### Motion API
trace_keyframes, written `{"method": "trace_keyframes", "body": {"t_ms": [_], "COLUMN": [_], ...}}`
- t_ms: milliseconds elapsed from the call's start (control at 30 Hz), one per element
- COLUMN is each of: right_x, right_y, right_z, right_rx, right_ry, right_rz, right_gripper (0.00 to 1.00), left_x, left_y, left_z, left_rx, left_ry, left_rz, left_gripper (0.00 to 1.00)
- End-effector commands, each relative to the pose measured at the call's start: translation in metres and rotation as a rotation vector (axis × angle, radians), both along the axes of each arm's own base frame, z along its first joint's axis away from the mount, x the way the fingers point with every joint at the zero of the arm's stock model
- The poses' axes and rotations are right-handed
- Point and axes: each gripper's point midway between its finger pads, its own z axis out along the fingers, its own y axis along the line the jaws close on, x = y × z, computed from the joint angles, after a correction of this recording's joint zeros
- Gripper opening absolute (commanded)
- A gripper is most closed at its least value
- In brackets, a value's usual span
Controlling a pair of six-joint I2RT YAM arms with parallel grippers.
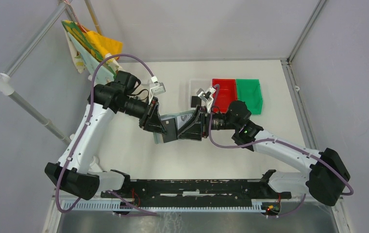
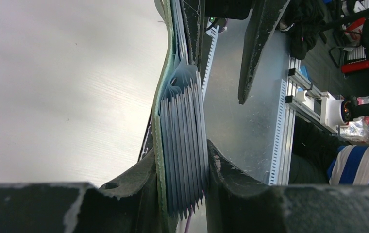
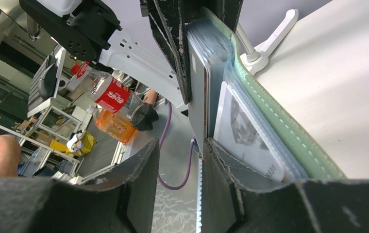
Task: Take the credit cards out of the card holder
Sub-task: Remove the credit card from the card holder.
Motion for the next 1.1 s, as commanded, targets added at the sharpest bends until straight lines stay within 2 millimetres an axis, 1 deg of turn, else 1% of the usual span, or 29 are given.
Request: {"method": "trace_keyframes", "body": {"t_ms": [0,133,267,400,500,633,700,767,933,1000,1067], "right_x": [-0.009,-0.009,-0.004,0.001,0.005,0.006,0.007,0.009,0.017,0.022,0.026], "right_y": [0.011,0.014,0.016,0.021,0.025,0.028,0.029,0.030,0.032,0.032,0.031], "right_z": [0.018,0.020,0.020,0.020,0.019,0.016,0.013,0.007,-0.008,-0.010,-0.009], "right_rx": [0.056,0.092,0.148,0.196,0.208,0.215,0.216,0.208,0.153,0.124,0.109], "right_ry": [-0.061,-0.043,-0.001,0.054,0.074,0.090,0.101,0.113,0.099,0.079,0.056], "right_rz": [0.044,0.041,0.023,0.012,-0.002,-0.015,-0.026,-0.045,-0.105,-0.140,-0.170], "right_gripper": [0.42,0.35,0.34,0.33,0.30,0.28,0.29,0.33,0.39,0.42,0.42], "left_x": [-0.001,0.007,0.010,0.010,0.012,0.015,0.017,0.020,0.023,0.023,0.023], "left_y": [-0.008,-0.008,-0.008,-0.009,-0.009,-0.009,-0.009,-0.010,-0.009,-0.008,-0.008], "left_z": [0.031,0.020,0.009,0.010,0.011,0.006,0.003,0.000,-0.004,-0.003,-0.001], "left_rx": [-0.100,-0.067,-0.030,-0.028,-0.028,-0.010,0.002,0.016,0.046,0.049,0.046], "left_ry": [-0.052,-0.005,0.055,0.082,0.085,0.104,0.123,0.147,0.182,0.171,0.153], "left_rz": [0.002,0.056,0.089,0.089,0.089,0.100,0.109,0.121,0.126,0.125,0.128], "left_gripper": [0.06,0.08,0.12,0.16,0.19,0.21,0.22,0.23,0.25,0.25,0.28]}}
